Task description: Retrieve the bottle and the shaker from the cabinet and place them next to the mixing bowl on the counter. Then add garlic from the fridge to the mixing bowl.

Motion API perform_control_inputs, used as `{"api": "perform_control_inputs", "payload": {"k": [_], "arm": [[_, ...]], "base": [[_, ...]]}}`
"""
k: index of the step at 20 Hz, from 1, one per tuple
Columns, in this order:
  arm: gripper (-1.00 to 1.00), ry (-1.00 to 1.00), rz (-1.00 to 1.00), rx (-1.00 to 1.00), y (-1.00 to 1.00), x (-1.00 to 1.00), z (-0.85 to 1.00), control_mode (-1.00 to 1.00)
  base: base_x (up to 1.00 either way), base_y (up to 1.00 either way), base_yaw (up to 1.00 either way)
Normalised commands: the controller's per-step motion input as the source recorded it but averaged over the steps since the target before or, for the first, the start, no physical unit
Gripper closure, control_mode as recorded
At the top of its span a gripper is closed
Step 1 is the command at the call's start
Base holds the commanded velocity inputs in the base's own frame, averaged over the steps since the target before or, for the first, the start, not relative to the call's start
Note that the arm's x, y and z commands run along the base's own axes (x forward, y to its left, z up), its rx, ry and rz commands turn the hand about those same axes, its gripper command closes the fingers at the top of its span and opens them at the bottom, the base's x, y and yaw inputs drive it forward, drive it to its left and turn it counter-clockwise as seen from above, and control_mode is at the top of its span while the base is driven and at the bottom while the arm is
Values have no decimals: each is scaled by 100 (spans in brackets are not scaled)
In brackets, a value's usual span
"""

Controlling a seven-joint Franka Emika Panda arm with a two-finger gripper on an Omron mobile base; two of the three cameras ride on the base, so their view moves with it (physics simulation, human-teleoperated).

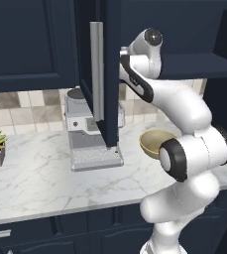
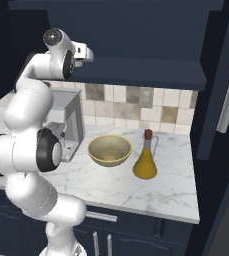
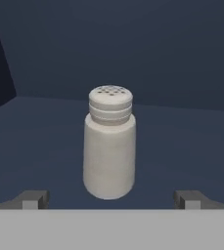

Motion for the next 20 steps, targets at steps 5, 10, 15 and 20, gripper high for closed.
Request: {"api": "perform_control_inputs", "payload": {"k": [5, 10, 15, 20], "arm": [[-100, 0, 0, 0, 5, 35, -2, -100], [-100, 0, 0, 0, 6, 34, 0, -100], [-100, 0, 0, 0, 2, 31, 0, -100], [100, 0, 0, 0, 1, 23, 0, -100]], "base": [[0, 0, 0], [0, 0, 0], [0, 0, 0], [0, 0, 0]]}}
